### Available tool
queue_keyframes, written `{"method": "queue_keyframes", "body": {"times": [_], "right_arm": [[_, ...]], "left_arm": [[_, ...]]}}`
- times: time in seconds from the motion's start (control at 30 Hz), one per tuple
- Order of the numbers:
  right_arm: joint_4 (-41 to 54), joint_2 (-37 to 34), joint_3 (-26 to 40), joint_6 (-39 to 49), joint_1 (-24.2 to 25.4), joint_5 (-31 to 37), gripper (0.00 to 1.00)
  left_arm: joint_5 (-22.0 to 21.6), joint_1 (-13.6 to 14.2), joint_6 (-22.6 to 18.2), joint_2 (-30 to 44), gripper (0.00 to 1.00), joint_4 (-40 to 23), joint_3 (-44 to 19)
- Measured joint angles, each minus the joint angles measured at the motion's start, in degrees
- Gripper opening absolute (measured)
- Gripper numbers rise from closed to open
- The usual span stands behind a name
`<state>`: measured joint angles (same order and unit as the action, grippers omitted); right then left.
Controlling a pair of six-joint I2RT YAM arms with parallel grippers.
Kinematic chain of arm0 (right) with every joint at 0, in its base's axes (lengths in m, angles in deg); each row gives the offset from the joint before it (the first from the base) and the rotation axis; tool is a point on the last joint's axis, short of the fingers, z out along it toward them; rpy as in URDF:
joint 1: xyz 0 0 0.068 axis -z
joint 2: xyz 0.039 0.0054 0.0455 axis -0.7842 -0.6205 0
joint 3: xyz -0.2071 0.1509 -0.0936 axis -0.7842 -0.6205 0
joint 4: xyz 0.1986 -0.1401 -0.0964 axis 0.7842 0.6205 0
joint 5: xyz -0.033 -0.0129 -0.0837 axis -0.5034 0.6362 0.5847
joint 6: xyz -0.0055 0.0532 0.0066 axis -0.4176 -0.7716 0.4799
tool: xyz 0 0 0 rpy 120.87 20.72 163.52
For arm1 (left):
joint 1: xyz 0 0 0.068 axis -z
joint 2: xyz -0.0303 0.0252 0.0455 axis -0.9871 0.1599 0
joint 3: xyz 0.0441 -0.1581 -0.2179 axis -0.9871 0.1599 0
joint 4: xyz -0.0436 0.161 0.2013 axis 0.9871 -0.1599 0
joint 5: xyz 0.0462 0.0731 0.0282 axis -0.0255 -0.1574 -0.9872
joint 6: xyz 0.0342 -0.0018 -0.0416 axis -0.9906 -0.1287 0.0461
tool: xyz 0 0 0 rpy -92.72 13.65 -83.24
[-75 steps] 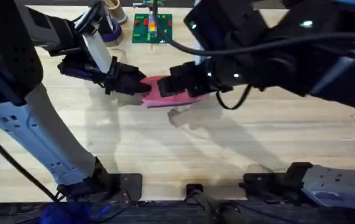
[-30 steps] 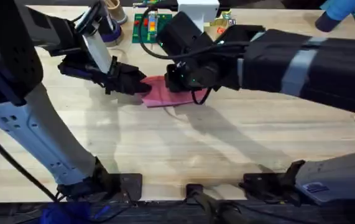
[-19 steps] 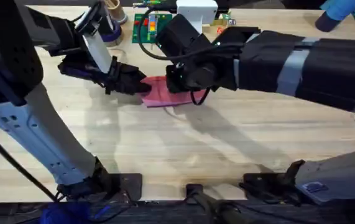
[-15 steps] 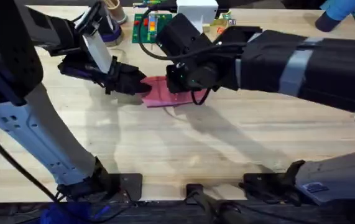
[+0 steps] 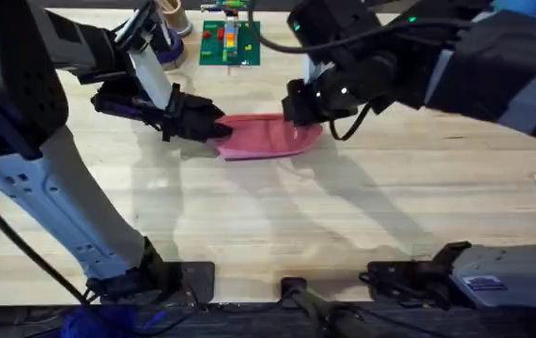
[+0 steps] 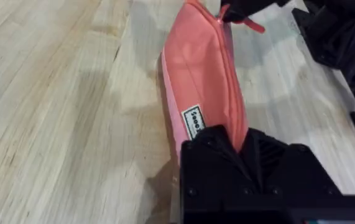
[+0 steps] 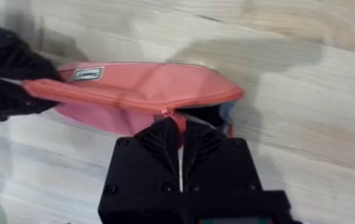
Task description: Unzip the bag, pick up the pens from the table one at a time and place them inside, then zip the bag closed.
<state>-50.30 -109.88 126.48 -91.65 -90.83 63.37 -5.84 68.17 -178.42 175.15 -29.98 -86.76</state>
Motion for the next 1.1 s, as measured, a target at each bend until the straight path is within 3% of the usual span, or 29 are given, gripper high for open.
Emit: {"method": "queue_keyframes", "body": {"times": [0.67,1.1], "right_arm": [[3.42,-1.10,0.00,7.33,14.83,-6.14,0.034],[-3.94,-8.04,-5.79,3.36,16.18,-8.23,0.034]], "left_arm": [[2.00,0.81,0.00,0.00,0.043,0.39,0.00],[2.10,0.92,0.00,0.00,0.043,1.05,0.00]]}}
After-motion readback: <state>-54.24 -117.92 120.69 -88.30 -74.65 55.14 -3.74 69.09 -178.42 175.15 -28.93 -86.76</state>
